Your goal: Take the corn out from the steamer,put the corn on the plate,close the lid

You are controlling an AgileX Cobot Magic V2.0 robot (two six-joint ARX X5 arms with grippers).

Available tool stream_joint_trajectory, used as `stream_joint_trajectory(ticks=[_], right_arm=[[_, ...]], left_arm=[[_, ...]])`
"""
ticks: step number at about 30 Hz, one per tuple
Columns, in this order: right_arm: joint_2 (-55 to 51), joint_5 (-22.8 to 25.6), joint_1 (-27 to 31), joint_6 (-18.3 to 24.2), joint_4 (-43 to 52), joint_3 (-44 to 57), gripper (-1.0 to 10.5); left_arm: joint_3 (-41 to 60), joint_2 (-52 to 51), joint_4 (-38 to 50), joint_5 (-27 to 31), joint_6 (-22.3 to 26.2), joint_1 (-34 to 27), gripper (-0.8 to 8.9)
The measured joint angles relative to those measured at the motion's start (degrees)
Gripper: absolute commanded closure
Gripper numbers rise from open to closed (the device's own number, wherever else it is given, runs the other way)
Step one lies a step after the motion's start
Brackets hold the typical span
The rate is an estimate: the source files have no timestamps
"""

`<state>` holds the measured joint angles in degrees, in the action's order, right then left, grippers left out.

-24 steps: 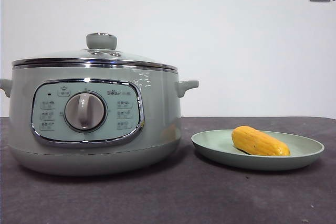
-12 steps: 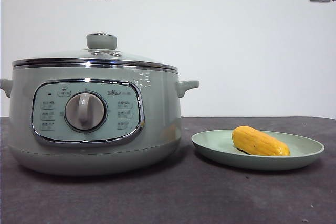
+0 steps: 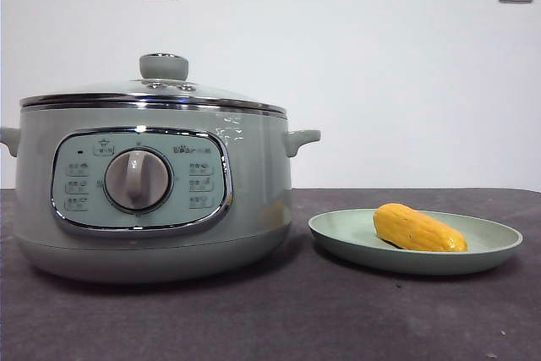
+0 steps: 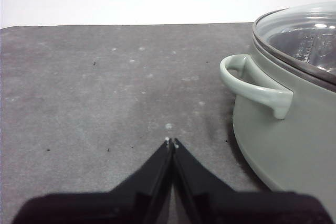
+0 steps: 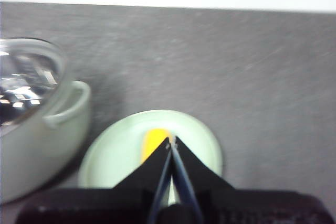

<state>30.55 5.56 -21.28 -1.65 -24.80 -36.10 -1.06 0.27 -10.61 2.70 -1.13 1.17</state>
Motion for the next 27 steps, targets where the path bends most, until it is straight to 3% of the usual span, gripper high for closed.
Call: stream_joint_trajectory(ticks=[4,8,11,16,27], right_arm=[[-5.64,1.75,2.99,5.60,1.20,2.23,9.5],[-12.74,1.62,7.98,8.13,5.84,8.09,9.5],[-17.59,-1.73,12.26,8.92,11.91,13.92,9.4],[-23.82,-9.35,17.68,9.09,20.22,23.74,9.4],[-30.32,-10.08,18.64,4.39,19.41,34.07,9.4]], left_arm=[[0.00,0.00,0.00,0.00,0.00,0.00,8.17],[0.00,0.00,0.00,0.00,0.00,0.00,8.17],[0.00,0.00,0.00,0.00,0.00,0.00,8.17],[0.00,0.02,0.00,0.00,0.00,0.00,8.17],[0.00,0.02,0.00,0.00,0.00,0.00,8.17]])
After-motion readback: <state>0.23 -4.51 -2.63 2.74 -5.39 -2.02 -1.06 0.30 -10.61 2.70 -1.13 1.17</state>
